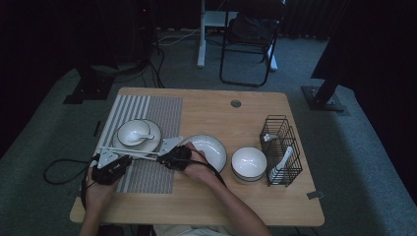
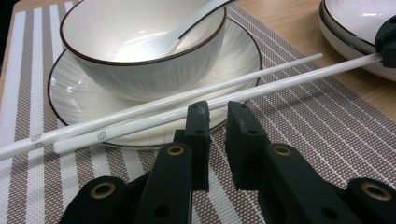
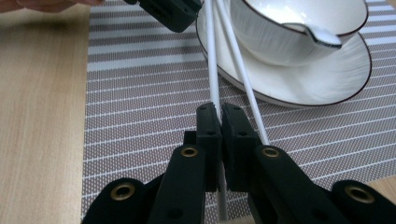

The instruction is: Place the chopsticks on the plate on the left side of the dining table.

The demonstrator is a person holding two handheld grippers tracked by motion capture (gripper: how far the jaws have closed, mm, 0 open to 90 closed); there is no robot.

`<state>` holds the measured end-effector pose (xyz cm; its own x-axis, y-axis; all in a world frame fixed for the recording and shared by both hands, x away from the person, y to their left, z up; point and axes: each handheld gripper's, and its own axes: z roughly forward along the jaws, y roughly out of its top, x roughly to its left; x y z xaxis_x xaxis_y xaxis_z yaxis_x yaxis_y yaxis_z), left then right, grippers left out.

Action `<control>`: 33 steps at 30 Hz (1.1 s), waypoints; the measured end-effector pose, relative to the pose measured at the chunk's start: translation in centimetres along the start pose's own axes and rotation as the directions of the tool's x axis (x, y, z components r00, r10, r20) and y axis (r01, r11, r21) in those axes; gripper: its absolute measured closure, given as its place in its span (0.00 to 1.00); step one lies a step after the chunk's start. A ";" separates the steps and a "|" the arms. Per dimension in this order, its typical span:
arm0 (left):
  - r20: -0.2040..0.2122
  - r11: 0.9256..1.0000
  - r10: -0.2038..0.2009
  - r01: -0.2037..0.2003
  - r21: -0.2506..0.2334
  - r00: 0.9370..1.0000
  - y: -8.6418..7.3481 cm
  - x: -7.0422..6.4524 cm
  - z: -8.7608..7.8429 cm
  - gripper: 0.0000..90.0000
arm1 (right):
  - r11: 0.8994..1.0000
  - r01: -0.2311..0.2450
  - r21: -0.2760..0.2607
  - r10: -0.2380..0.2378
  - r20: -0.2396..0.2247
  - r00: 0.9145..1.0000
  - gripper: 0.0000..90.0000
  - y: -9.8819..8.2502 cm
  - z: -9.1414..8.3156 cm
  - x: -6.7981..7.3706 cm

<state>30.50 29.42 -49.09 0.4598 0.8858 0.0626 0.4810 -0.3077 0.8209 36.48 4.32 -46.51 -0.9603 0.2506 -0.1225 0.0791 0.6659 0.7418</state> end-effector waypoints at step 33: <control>0.032 1.000 0.011 -0.012 0.029 0.999 0.9 -0.9 2.6 0.90 | 0.997 0.016 0.073 -0.018 0.027 0.999 0.96 -0.8 2.5 -0.4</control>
<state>32.46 27.43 -49.95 0.4884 0.8710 0.0538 0.4968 -0.3282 0.8034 37.42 5.42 -48.73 -0.9541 0.2570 -0.1535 0.0828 0.7195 0.6895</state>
